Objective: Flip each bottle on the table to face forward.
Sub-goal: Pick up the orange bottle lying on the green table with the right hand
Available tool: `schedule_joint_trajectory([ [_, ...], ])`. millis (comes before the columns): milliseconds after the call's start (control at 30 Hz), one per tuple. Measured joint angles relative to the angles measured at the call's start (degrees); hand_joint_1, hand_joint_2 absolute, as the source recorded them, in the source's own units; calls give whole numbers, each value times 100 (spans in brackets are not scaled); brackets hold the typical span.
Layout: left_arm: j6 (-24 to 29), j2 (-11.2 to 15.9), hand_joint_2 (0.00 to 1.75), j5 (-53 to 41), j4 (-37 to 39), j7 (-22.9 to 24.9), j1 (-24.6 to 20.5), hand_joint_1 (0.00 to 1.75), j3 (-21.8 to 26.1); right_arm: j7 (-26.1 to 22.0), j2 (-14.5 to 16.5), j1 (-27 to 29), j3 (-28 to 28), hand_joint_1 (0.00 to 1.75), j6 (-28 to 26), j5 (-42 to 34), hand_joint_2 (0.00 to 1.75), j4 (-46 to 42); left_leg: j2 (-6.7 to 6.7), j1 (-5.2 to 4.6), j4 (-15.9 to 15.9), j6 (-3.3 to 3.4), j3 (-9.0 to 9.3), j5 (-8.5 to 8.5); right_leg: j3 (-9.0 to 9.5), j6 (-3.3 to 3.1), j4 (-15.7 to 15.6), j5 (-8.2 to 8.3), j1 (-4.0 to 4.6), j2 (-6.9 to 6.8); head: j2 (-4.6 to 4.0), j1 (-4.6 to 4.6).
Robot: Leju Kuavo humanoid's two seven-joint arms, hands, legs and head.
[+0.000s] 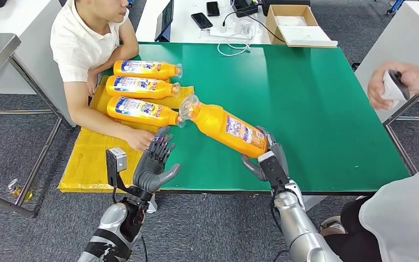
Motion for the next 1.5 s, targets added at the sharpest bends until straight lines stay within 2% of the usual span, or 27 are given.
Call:
schedule_joint_trajectory([
  [267, -398, -30, 175, 108, -3, -97, 150, 0, -86, 0, 162, 233, 294, 175, 236, -506, 175, -534, 2, 0, 0, -1, -1, -1, -3, 0, 0, -1, 1, 0, 0, -1],
  [567, -718, -33, 175, 150, -52, -267, 262, 0, -168, 0, 260, 348, 657, 175, 240, -588, 175, -782, 4, 1, -1, -1, -2, -1, -5, -1, 0, -2, 1, 1, 0, -1],
  [733, -1192, -84, 175, 153, -289, -635, 302, 0, -349, 1, 567, 381, 1486, 175, 451, -659, 175, -785, 4, 1, -1, -1, -2, 0, -4, -2, 1, -1, 1, 1, 0, 1],
  [867, -1210, -87, 175, 81, -314, -755, 321, 0, -369, 2, 677, 371, 1709, 175, 481, -714, 175, -726, 3, 1, -1, -1, -2, 0, -4, -2, 1, -2, 1, 1, 0, 1],
  [1000, -1018, -87, 175, -98, -327, -991, 332, 0, -365, 4, 758, 358, 1846, 175, 487, -725, 175, -658, 3, 1, -1, -1, -3, 0, -5, -2, 0, -2, 1, 0, 0, 1],
  [1167, -327, -87, 175, -603, -571, -1361, 383, 0, -362, 3, 887, 419, 2070, 175, 507, -731, 175, -599, 5, 2, -1, -1, -2, -1, -7, -2, 0, -2, 2, 1, 0, 0],
  [1500, 583, -87, 175, -1121, -1073, -1773, 448, 0, -436, 5, 1070, 547, 2478, 175, 553, -733, 175, -527, 5, 2, -2, -1, -2, -1, -7, -3, 0, -3, 2, 1, 0, 1],
])
